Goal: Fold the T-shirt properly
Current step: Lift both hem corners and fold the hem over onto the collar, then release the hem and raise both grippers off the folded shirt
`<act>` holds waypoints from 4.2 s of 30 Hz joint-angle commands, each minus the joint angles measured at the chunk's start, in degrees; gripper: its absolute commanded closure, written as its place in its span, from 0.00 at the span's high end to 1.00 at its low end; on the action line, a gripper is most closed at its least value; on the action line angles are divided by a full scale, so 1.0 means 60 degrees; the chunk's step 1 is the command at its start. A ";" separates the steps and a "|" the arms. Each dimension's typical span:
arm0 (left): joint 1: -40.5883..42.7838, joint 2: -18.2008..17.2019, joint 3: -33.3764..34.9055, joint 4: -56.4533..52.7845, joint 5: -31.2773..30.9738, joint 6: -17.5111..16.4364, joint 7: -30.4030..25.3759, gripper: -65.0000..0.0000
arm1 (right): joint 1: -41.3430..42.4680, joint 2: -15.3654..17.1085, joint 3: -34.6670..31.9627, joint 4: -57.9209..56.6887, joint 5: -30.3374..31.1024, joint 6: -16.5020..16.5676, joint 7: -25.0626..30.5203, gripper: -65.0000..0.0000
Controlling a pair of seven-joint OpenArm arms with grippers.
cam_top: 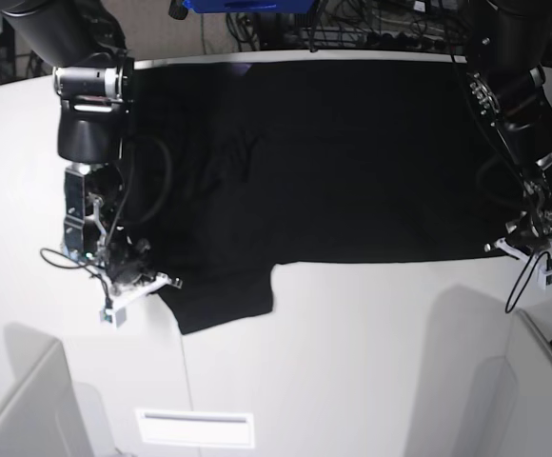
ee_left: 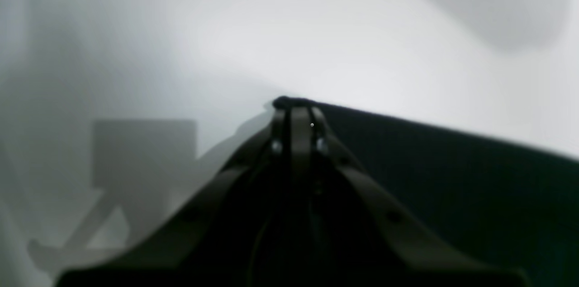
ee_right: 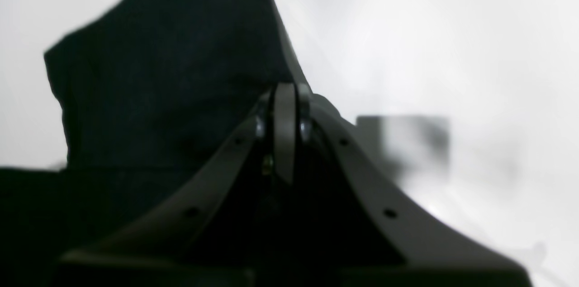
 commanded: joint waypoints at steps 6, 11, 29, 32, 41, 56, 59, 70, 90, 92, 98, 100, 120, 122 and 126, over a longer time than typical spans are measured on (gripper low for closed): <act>0.0266 -0.0245 -0.0003 0.1525 -0.1075 -0.0028 0.1222 0.00 | -0.0128 0.0088 -0.0014 0.1491 0.0101 0.0121 0.0177 0.00; 0.1057 -0.0275 -0.0003 0.2448 -0.2365 -0.0028 0.1837 0.00 | -0.0582 0.0103 0.0015 0.2546 0.0101 0.0106 -0.0336 0.00; 0.3826 -0.0963 -0.0076 0.5510 -0.4694 -0.0028 0.2804 0.00 | -0.3000 0.0117 0.0089 0.6311 0.0101 0.0092 -0.1259 0.00; 0.4295 -0.1286 -0.0135 0.5525 -0.5354 -0.0028 0.2804 0.00 | -0.3498 0.0117 0.0440 0.7220 0.0101 0.0092 -0.1522 0.00; 0.5629 -0.1623 -0.0926 0.6302 -0.6409 -0.0028 0.2804 0.00 | -0.4377 0.0117 0.1173 0.8582 0.0145 0.0092 -0.2621 0.00; 0.6991 -0.1696 -0.0941 0.6756 -0.6335 -0.0028 0.2775 0.00 | -0.7102 -0.0220 0.2477 0.9681 0.1860 0.0106 -0.2577 0.00; 0.7021 -0.1681 -0.0941 0.6785 -0.6335 -0.0028 0.2775 0.00 | -0.7498 -0.0015 0.2638 0.9681 0.2958 0.0106 -0.2621 0.00; 0.7504 -0.1681 -0.0941 0.7767 -0.6335 -0.0028 0.2804 0.00 | -0.8904 0.0117 0.2653 0.9681 0.4834 0.0092 -0.2592 0.00; 0.8207 -0.1901 -0.0926 0.7445 -0.6321 -0.0028 0.2775 0.00 | -0.9622 0.0381 0.2697 0.9622 0.4805 0.0106 -0.2607 0.00; 0.8237 -0.1886 -0.0911 0.7415 -0.6306 -0.0028 0.2775 0.00 | -0.9608 0.0381 0.2726 0.9608 0.4805 0.0092 -0.2592 0.00; 0.8471 -0.1886 -0.0721 0.7474 -0.6306 -0.0028 0.2775 0.00 | -0.9608 0.0410 0.2770 0.9593 0.4790 0.0048 -0.2592 0.00; 0.8486 -0.1901 -0.0560 0.7474 -0.6306 -0.0028 0.2775 0.00 | -0.9608 0.0410 0.2785 0.9593 0.4790 0.0048 -0.2592 0.00; 0.9204 -0.1828 -0.1615 0.9086 -0.6365 -0.0013 0.2775 0.45 | -0.9666 0.0352 0.3180 0.9652 0.4834 0.0092 -0.2592 0.32; 0.9160 -0.1520 -0.2186 0.9276 -0.6394 -0.0013 0.2775 0.45 | -0.9564 0.0308 0.3210 0.9666 0.4849 0.0135 -0.2592 0.32; 0.9130 -0.0597 -0.2728 0.9847 -0.6409 -0.0028 0.2775 0.43 | -0.8978 0.0308 0.2990 0.9637 0.4819 0.1161 -0.2592 0.32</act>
